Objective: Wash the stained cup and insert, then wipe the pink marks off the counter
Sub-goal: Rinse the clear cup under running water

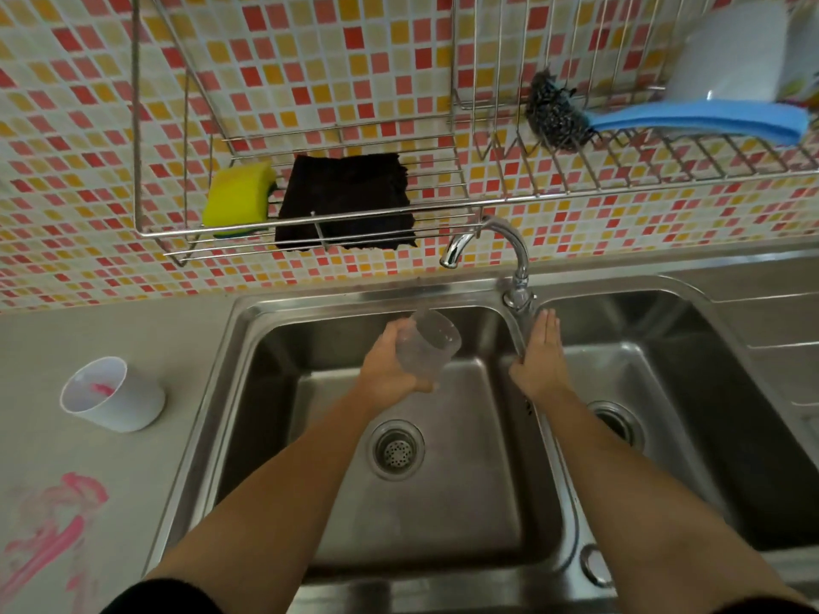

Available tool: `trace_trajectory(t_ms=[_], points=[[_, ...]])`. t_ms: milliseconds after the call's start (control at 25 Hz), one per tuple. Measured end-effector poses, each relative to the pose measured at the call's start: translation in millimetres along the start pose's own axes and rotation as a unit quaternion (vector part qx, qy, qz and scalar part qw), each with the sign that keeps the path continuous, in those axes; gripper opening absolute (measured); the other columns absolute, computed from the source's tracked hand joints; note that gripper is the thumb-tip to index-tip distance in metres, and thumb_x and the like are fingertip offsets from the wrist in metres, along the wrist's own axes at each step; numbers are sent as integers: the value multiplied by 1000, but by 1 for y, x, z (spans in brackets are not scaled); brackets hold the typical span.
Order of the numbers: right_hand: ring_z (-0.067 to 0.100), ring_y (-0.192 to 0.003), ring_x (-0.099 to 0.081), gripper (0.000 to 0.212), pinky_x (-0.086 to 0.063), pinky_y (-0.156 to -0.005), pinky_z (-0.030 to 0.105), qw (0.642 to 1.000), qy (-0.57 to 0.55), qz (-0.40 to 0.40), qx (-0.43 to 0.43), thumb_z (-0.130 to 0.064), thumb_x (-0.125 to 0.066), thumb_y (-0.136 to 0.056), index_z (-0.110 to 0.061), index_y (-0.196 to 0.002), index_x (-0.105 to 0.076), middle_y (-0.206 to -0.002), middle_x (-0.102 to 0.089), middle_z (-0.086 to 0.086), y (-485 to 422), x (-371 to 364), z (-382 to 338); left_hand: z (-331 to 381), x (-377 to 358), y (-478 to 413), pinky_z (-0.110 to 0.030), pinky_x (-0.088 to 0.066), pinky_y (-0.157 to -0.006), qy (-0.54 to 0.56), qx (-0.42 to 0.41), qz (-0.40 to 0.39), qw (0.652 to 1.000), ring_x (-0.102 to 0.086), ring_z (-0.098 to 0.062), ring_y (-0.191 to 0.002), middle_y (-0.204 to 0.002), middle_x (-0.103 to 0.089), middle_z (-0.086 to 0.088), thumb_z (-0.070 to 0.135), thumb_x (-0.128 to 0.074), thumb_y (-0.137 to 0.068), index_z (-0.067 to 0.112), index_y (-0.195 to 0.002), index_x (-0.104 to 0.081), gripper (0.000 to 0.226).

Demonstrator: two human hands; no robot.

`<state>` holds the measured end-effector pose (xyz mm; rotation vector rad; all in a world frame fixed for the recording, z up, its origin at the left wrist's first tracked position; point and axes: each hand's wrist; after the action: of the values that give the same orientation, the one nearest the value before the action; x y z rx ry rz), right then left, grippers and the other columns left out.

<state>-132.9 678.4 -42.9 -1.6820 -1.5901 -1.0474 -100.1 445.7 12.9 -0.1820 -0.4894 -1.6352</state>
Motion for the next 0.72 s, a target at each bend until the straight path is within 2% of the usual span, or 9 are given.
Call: trace_trajectory(t_ms=[80,160,240,280,480,560,640,720], points=[[28,-146,4,95,-5,-119,35,999,-44,2,-13,-7,-61,-79,2,-147,4,-158,4,16,-23,8,-12,6,-6,-1,-41,-56,-85,110,31,-19,993,-54,-19,-109,-113,-52,9,1,-87,-54,24,-130,-38,94],[29,-146,-6,100,-15,-119,41,997,-70,-1,-17,-7,-67,-75,-1,-148,1,-158,-4,15,-33,8,-12,11,-9,-5,-47,-56,-83,171,44,-35,984,-54,-22,-110,-115,-50,6,-4,-84,-57,23,-132,-35,93],[32,-143,-18,100,-26,-115,46,999,-41,-9,14,-7,-68,-73,-3,-148,-1,-156,-13,15,-31,3,-3,13,-12,-10,-45,-55,-82,195,48,-49,978,-56,-22,-108,-118,-49,3,-4,-81,-62,24,-132,-33,90],[32,-142,-20,99,-26,-114,45,999,-13,-14,34,-8,-67,-74,-3,-148,-1,-155,-15,16,-31,3,2,13,-14,-12,-43,-55,-80,203,50,-55,976,-57,-22,-106,-122,-49,1,-3,-81,-64,25,-132,-33,88],[25,-146,1,89,-9,-119,36,983,111,-28,145,-14,-61,-80,-7,-149,-5,-159,-4,11,-39,5,8,8,-24,-16,-31,-56,-68,266,58,-62,960,-67,-18,-94,-132,-45,-3,1,-74,-74,29,-121,-39,65],[26,-146,10,87,-4,-119,37,967,175,-38,179,-15,-58,-80,-9,-150,-6,-159,1,9,-38,-1,7,5,-29,-18,-28,-55,-66,253,53,-41,965,-64,-19,-99,-134,-41,-2,8,-78,-72,34,-115,-42,62],[25,-144,15,85,1,-117,37,965,200,-43,164,-16,-54,-84,-11,-150,-1,-159,8,7,-37,-5,4,3,-31,-24,-28,-55,-73,182,47,8,982,-54,-18,-110,-129,-38,1,28,-85,-61,37,-111,-46,65],[25,-144,18,82,5,-115,37,967,204,-47,148,-19,-49,-88,-11,-150,4,-158,14,7,-37,-5,0,1,-30,-29,-36,-53,-89,112,39,55,991,-51,-15,-112,-121,-41,2,45,-86,-49,29,-112,-48,76]])
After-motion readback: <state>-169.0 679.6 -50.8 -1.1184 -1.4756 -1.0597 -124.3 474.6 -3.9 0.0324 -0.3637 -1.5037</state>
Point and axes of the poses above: each hand's wrist, its own y-axis away from the middle knuckle, its own x-axis out of the back of the hand, z = x × y
